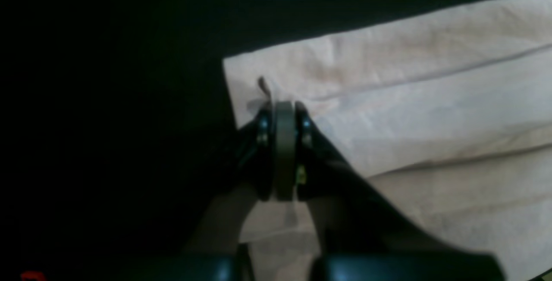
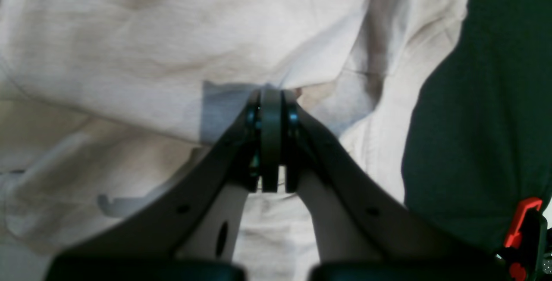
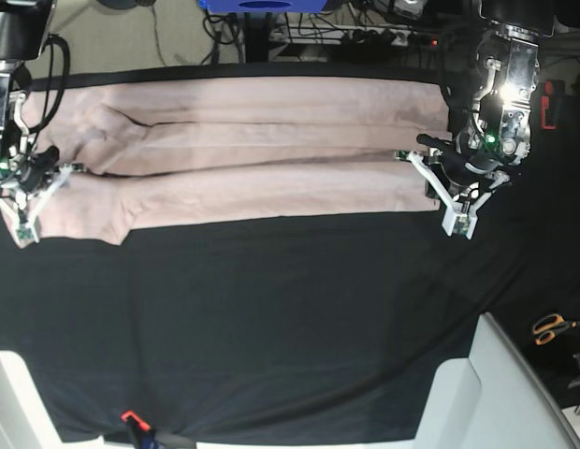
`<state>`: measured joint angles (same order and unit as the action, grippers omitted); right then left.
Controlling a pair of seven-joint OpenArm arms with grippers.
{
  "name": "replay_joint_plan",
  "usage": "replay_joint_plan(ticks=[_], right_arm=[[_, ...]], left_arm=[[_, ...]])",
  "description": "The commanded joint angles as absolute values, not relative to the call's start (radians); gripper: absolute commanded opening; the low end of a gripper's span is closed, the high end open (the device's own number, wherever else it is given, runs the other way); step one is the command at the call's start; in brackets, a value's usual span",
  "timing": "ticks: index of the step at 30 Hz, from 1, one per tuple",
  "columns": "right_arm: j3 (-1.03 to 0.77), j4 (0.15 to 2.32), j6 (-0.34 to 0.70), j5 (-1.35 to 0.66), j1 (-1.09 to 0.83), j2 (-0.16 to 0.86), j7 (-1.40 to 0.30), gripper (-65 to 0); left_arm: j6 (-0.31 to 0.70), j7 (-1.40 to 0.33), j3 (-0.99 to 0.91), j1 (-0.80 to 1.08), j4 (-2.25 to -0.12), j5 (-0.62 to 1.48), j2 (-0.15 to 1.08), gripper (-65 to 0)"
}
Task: Fold the T-shirt properly
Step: 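Hold both strip ends and straighten the strip with both grippers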
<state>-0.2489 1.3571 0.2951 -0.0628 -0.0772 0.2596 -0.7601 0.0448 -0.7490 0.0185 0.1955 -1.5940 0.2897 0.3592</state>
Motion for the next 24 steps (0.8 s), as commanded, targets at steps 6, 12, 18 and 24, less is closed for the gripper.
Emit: replay_joint_plan(ticks=[6, 12, 18, 24], right_arm=[[-0.255, 1.380, 0.292, -0.058, -0.087, 0.274, -0.748, -65.0], [-0.254, 1.380, 0.292, -0.058, -0.097, 0.274, -0.745, -65.0], [-0.254, 1.376, 0.292, -0.058, -0.099, 0.274, -0.742, -65.0], [-0.254, 1.376, 0.292, -0.058, -0.099, 0.272, -0.742, -65.0]], left_arm=[[0.039, -0.734, 0.012, 0.248, -1.667, 0.277, 0.377, -65.0], [0.038, -0.734, 0.012, 0.254, -1.662, 0.275, 0.374, -65.0], [0.036, -0.734, 0.012, 0.254, -1.662, 0.275, 0.380, -65.0], [0.033, -0.733, 0.012, 0.262, -1.621, 0.275, 0.380, -65.0]])
